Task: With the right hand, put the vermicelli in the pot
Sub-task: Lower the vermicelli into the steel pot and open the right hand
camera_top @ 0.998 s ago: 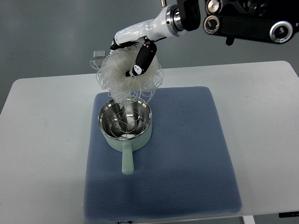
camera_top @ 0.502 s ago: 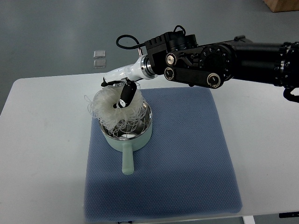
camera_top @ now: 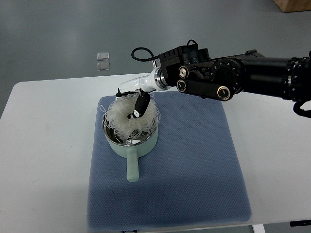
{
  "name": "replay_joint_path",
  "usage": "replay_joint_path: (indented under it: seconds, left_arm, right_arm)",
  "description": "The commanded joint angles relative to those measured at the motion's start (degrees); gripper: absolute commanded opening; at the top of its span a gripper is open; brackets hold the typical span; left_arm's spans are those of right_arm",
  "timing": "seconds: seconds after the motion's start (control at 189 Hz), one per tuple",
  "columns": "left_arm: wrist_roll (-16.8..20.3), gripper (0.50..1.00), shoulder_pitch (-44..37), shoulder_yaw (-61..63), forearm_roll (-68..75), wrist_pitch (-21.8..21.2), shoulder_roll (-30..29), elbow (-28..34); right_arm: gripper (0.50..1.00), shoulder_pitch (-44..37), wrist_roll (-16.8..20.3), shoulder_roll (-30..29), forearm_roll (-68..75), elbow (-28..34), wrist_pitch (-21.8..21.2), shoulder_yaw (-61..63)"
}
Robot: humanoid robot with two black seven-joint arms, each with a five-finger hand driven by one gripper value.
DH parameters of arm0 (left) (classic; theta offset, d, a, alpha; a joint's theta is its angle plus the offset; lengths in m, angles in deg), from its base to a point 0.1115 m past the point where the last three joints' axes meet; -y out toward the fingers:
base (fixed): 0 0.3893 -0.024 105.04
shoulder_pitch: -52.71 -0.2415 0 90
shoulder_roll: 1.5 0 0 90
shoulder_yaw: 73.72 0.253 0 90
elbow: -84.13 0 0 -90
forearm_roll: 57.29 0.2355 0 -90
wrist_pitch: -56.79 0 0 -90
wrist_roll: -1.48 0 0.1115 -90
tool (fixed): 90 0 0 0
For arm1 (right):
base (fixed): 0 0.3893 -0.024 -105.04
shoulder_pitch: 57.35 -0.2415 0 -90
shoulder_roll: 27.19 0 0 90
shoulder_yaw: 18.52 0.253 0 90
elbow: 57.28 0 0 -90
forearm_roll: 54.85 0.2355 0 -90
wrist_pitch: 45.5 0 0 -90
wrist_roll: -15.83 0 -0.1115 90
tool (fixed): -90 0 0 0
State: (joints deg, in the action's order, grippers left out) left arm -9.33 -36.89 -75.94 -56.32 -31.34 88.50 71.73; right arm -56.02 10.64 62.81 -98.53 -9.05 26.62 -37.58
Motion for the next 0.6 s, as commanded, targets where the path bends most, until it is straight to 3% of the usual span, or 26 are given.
replay_joint_path:
  seconds: [0.0, 0.063, 0.375, 0.597]
  left_arm:
    - [0.0, 1.000, 0.0, 0.0, 0.0, 0.0, 0.0, 0.0]
    - [0.0, 1.000, 0.0, 0.0, 0.0, 0.0, 0.0, 0.0]
    - [0.0, 1.000, -0.1, 0.0, 0.0, 0.0, 0.0, 0.2]
    - [0.0, 1.000, 0.0, 0.0, 0.0, 0.0, 0.0, 0.0]
  right_arm:
    - [0.893, 0.1, 0.0, 0.0, 0.3, 0.0, -0.1, 0.1]
    - [0.928, 0.2, 0.0, 0.0, 0.3, 0.0, 0.0, 0.3]
    - [0.928, -0.4, 0.1, 0.1, 0.7, 0.0, -0.4, 7.5]
    - [0.928, 4.6, -0.4, 8.6, 0.8, 0.0, 0.4, 21.6]
